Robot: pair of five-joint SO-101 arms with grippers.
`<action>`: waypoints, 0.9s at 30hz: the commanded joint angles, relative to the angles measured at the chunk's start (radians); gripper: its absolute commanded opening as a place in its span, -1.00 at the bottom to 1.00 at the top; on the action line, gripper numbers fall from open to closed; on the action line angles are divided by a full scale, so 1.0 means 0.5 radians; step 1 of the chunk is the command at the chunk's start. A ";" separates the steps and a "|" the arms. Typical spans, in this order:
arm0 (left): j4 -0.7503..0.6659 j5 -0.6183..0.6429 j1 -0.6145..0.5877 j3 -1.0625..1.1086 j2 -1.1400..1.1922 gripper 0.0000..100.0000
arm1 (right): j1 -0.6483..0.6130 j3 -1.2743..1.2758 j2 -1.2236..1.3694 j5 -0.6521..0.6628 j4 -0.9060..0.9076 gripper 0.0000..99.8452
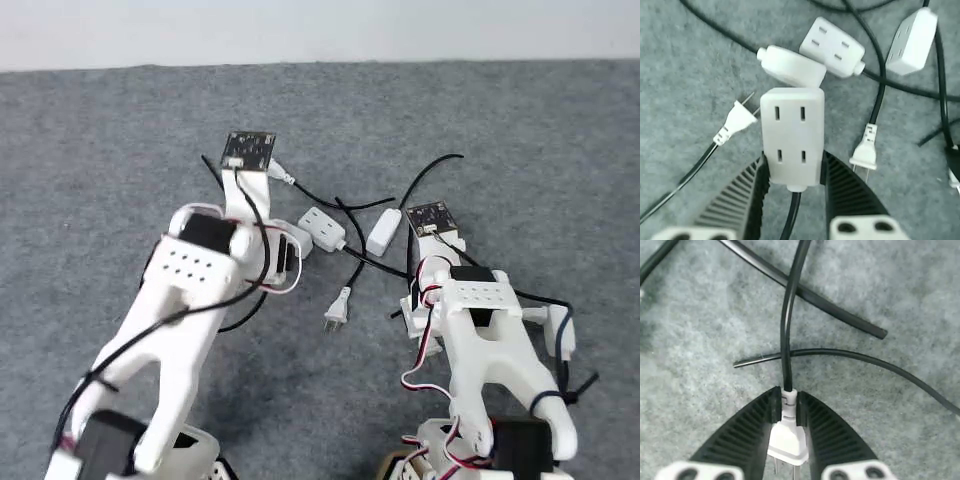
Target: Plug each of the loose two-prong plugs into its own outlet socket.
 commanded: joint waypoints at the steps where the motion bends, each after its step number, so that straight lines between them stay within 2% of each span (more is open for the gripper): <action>1: 0.273 0.000 -0.058 -0.462 0.233 -0.97 | -0.023 -0.006 -0.081 0.040 -0.026 -0.98; 5: 0.448 0.203 -0.190 -0.974 0.611 -0.98 | -0.048 -0.006 -0.081 0.040 -0.026 -0.98; 9: 0.605 0.353 -0.221 -1.435 0.908 -0.98 | -0.048 -0.006 -0.081 0.040 -0.026 -0.98; 14: 0.580 0.537 -0.181 -1.772 1.080 -0.98 | -0.051 0.006 -0.081 0.040 -0.051 -0.98; 18: 0.473 0.638 -0.086 -1.794 1.188 -0.98 | -0.051 0.006 -0.081 0.040 -0.051 -0.98; 22: 0.405 0.647 0.000 -1.619 1.424 -0.98 | -0.054 0.009 -0.081 0.040 -0.051 -0.98; 27: 0.147 0.644 -0.015 -1.343 1.623 -0.98 | -0.057 0.009 -0.081 0.043 -0.051 -0.98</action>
